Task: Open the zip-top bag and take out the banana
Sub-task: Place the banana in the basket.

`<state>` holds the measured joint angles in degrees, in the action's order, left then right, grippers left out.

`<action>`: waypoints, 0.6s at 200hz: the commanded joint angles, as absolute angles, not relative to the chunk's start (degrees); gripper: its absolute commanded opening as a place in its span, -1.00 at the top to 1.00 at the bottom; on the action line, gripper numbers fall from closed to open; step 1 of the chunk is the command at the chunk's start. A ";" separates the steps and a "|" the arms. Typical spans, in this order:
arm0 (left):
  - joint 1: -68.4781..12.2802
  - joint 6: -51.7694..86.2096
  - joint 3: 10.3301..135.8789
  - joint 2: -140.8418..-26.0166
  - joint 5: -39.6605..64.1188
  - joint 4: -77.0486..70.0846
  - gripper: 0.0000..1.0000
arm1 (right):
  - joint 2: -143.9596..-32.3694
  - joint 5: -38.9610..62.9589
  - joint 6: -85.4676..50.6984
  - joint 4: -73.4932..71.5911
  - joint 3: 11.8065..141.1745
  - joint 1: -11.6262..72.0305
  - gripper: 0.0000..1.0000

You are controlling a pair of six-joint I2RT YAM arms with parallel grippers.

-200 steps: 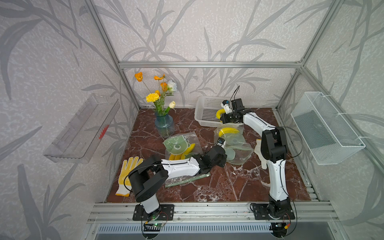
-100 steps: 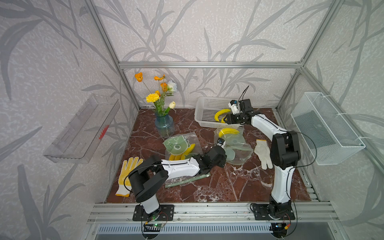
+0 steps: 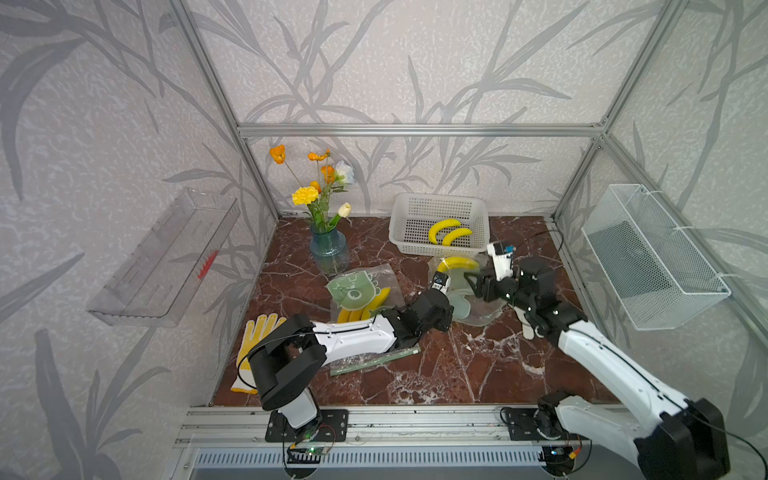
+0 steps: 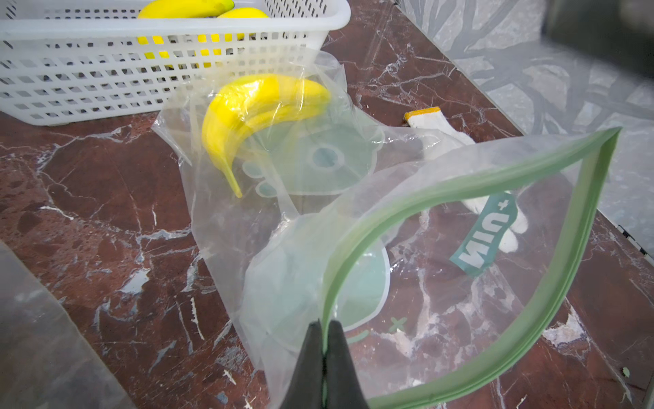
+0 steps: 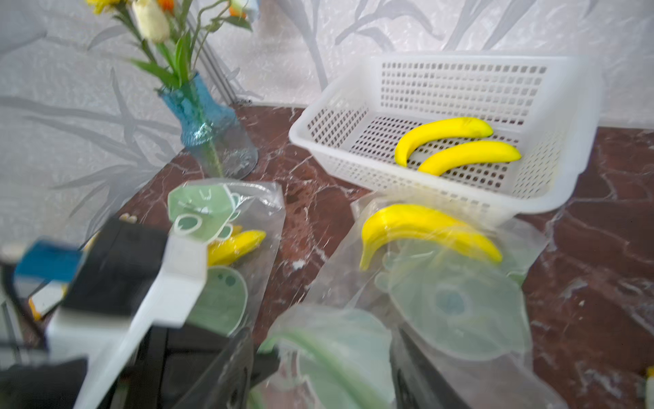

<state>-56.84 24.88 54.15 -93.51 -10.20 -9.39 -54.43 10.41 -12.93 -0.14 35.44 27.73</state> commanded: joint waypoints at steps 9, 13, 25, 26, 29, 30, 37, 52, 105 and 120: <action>-56.62 23.20 55.13 -91.67 -9.70 -10.90 1.00 | -47.15 -3.71 -17.50 -3.32 29.10 35.92 -0.22; -56.60 23.18 55.11 -91.65 -9.59 -10.90 1.00 | -46.61 -4.35 -18.03 -3.60 28.13 36.60 -0.22; -56.69 23.30 54.95 -91.50 -9.17 -11.23 1.00 | -45.98 -5.58 -20.18 -5.18 25.32 37.47 -0.20; -56.69 23.30 54.94 -91.46 -9.15 -11.28 1.00 | -46.02 -5.60 -20.38 -5.36 25.19 37.46 -0.20; -56.68 23.25 54.87 -91.39 -9.05 -11.44 1.00 | -46.05 -5.69 -21.06 -5.86 24.54 37.51 -0.19; -56.68 23.27 54.81 -91.40 -9.01 -11.48 1.00 | -46.10 -5.70 -21.25 -5.96 24.31 37.48 -0.18; -56.73 23.18 54.67 -91.27 -8.75 -11.69 1.00 | -46.47 -5.47 -22.19 -7.33 23.18 37.44 -0.13; -56.86 23.05 54.59 -90.68 -8.71 -11.65 1.00 | -47.85 -4.45 -23.19 -10.37 21.60 37.44 -0.03; -57.73 22.15 53.80 -88.52 -8.70 -13.31 1.00 | -56.79 -5.18 -23.88 -15.15 22.74 37.39 0.00; -58.13 21.75 53.79 -88.58 -8.05 -13.91 1.00 | -59.99 -5.41 -24.51 -17.45 23.39 37.50 -0.06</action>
<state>-57.39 23.09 54.15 -90.08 -8.86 -11.88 -56.45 -3.99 -23.00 -11.88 21.47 37.19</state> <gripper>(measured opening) 0.048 0.511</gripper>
